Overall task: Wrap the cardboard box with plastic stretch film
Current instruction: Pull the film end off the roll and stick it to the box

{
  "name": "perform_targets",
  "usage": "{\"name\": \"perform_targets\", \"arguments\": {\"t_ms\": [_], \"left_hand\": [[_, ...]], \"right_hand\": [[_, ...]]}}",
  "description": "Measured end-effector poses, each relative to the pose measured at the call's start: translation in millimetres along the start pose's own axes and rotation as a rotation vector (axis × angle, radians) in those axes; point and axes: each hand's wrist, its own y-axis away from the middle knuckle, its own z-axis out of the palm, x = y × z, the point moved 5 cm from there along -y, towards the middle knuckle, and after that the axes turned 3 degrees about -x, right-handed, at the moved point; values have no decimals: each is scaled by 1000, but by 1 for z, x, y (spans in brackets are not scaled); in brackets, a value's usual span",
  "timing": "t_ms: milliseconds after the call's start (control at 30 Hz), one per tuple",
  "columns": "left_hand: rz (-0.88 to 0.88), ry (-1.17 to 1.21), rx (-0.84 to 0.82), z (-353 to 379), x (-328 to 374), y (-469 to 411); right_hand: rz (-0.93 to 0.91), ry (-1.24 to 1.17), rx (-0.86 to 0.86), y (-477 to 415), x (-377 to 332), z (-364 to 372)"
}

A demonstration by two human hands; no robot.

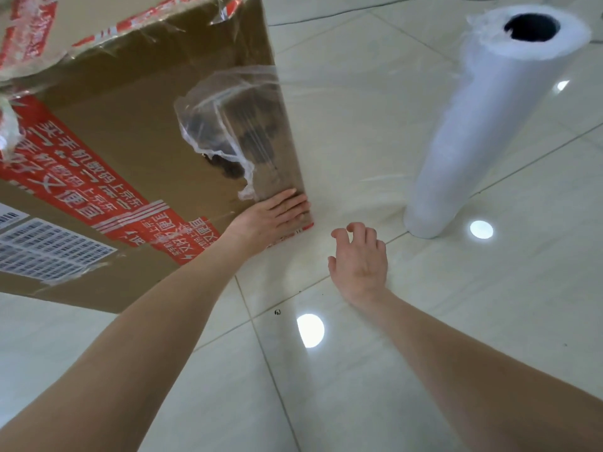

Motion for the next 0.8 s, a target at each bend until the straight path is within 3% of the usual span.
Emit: {"name": "perform_targets", "arguments": {"t_ms": [200,433,800], "left_hand": [[12,-83,-30,11,9,-4],[70,135,65,2,24,-13],[22,-72,35,17,24,-16]], "right_hand": [[-25,33,-22,0,10,3],[-16,24,-33,-2,18,-3],[-16,12,-79,-1,22,3]]}}
